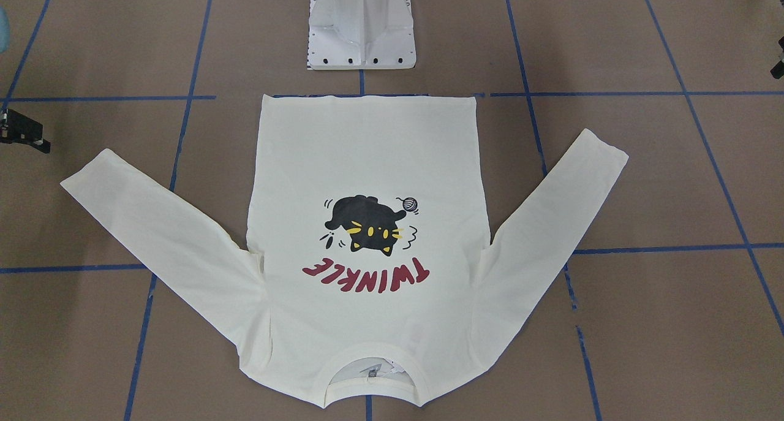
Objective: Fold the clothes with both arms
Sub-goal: 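Move the right gripper in toward the sleeve nearest it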
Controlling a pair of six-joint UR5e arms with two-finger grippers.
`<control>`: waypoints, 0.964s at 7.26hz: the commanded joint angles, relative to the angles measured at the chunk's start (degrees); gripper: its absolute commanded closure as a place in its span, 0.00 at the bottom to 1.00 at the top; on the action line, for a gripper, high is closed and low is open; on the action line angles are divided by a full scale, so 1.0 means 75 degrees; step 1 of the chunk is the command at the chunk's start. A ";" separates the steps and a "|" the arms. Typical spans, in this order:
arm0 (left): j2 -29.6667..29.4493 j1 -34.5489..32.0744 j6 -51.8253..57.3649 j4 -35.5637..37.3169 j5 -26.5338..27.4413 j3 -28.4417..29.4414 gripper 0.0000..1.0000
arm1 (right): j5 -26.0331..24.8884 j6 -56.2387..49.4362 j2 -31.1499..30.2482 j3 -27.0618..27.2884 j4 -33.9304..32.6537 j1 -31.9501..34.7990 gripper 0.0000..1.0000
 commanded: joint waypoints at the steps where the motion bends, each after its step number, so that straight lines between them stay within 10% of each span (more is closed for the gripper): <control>1: -0.0001 0.0003 0.0000 -0.0006 -0.0005 -0.0005 0.00 | -0.0657 0.2538 0.0031 -0.0877 0.2048 -0.0740 0.04; 7: -0.0001 0.0003 0.0012 0.0006 -0.0005 0.0019 0.00 | -0.1304 0.4026 -0.0121 -0.1620 0.3207 -0.1329 0.28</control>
